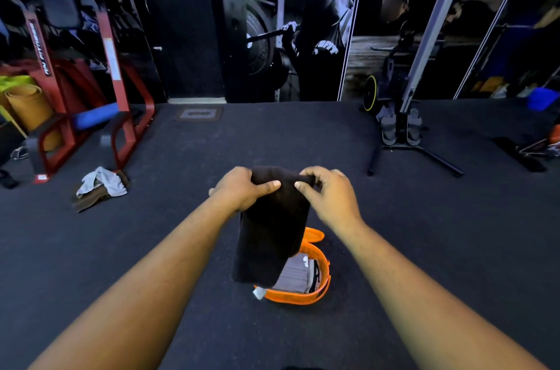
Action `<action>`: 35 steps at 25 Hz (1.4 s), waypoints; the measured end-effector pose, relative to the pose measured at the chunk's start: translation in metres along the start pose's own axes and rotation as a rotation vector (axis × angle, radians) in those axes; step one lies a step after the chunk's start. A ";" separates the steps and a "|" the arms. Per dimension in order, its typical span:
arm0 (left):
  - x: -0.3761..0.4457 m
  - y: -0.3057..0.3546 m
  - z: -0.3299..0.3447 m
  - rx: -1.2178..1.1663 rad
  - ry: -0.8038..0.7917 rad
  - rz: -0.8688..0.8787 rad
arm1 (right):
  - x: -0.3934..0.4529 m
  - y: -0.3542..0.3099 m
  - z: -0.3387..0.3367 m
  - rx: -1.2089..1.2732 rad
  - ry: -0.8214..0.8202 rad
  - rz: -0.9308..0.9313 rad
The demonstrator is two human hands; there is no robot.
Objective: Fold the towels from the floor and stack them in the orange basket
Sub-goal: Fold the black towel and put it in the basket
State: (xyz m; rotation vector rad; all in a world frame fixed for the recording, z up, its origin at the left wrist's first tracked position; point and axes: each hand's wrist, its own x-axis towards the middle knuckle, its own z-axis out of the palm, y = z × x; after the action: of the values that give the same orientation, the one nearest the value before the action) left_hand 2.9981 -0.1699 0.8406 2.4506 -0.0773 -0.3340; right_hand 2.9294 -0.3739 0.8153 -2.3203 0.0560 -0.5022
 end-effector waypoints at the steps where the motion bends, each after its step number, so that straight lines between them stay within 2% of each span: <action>1: 0.000 -0.003 0.002 -0.066 0.009 0.002 | 0.001 -0.001 0.001 -0.004 0.013 -0.015; 3: 0.000 -0.008 0.006 -0.196 0.033 0.012 | 0.005 0.000 0.001 0.012 0.026 -0.033; 6: -0.008 -0.012 0.013 -0.371 0.038 0.043 | 0.011 0.002 -0.002 0.194 -0.073 0.012; 10: -0.008 -0.024 0.019 -0.425 0.068 0.087 | 0.009 0.001 -0.002 0.282 -0.115 0.013; 13: -0.015 -0.025 0.020 -0.464 0.151 0.152 | 0.007 -0.003 -0.005 0.372 -0.117 -0.028; 17: -0.022 -0.036 0.015 -0.547 0.298 0.214 | 0.010 -0.009 -0.015 0.606 -0.198 -0.018; 18: -0.020 -0.042 0.014 -0.554 0.223 0.249 | 0.013 -0.012 -0.019 0.664 -0.226 -0.008; 21: -0.013 -0.052 0.024 -0.604 -0.183 0.310 | 0.020 -0.033 -0.032 0.858 -0.300 0.053; 22: -0.013 -0.049 0.030 -0.582 -0.232 0.322 | 0.025 -0.040 -0.038 0.900 -0.303 0.063; 24: -0.019 -0.034 0.038 -0.617 -0.230 0.320 | 0.037 -0.053 -0.052 0.981 -0.249 0.060; 26: -0.025 -0.017 0.040 -0.788 -0.190 0.302 | 0.050 -0.058 -0.063 1.041 -0.059 0.090; 28: -0.028 -0.003 0.041 -0.947 -0.111 0.287 | 0.052 -0.045 -0.063 1.125 0.110 0.203; 29: -0.029 0.003 0.040 -1.003 -0.072 0.270 | 0.047 -0.031 -0.057 1.137 0.089 0.270; 32: -0.022 0.016 0.040 -1.103 -0.017 0.193 | -0.004 0.014 -0.016 1.013 -0.285 0.458; 33: -0.018 0.016 0.040 -1.125 -0.026 0.149 | -0.021 0.025 0.000 0.967 -0.365 0.484; 35: -0.008 0.003 0.040 -1.095 -0.109 0.082 | -0.039 0.037 0.028 0.933 -0.304 0.495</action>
State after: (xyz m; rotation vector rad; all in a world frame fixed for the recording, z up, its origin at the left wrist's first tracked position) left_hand 2.9802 -0.1954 0.8135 1.3423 -0.0269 -0.3466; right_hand 2.9083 -0.3744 0.7583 -1.3667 0.1975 0.0909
